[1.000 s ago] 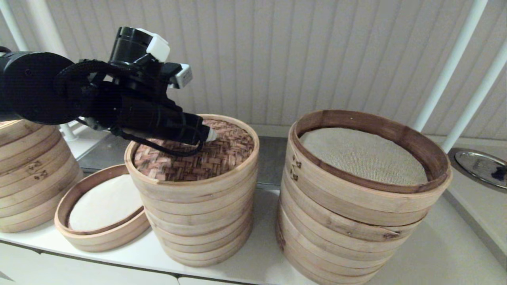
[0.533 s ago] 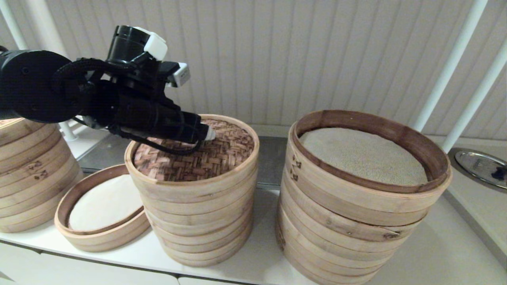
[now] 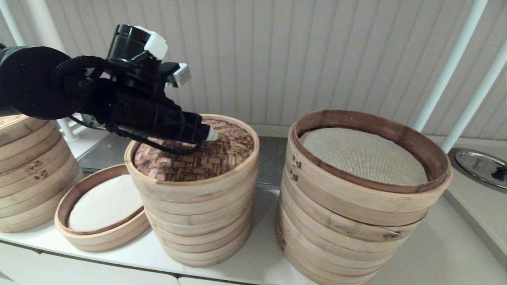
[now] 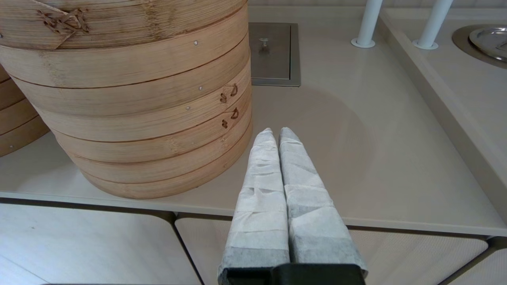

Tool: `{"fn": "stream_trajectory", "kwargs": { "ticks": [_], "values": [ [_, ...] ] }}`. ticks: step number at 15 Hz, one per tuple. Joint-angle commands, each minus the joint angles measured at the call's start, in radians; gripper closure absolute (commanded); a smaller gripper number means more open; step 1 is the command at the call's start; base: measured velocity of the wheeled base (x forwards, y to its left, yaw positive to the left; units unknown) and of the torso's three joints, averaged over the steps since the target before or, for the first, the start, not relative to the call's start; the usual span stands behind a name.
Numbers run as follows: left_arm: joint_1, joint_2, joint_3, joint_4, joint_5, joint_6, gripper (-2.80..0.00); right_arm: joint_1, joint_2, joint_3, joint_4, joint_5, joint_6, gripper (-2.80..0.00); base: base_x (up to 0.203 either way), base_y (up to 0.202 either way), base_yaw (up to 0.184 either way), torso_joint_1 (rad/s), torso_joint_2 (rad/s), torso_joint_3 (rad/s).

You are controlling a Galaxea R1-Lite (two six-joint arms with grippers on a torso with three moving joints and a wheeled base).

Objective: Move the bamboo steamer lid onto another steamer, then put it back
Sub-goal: Pick up the steamer

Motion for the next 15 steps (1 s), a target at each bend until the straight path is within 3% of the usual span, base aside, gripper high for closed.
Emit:
{"fn": "stream_trajectory", "kwargs": {
  "ticks": [1, 15],
  "values": [
    [-0.002, 0.001, 0.001, 0.003, 0.002, -0.001, 0.0, 0.0, 0.0, 0.003, -0.001, 0.0, 0.001, 0.0, 0.0, 0.0, 0.0, 0.0, 0.0, 0.0],
    [0.002, 0.004, -0.001, -0.007, 0.012, -0.002, 0.0, 0.0, 0.0, 0.003, -0.001, 0.0, 0.001, 0.0, 0.0, 0.0, 0.0, 0.0, 0.0, 0.0]
  ]
}}
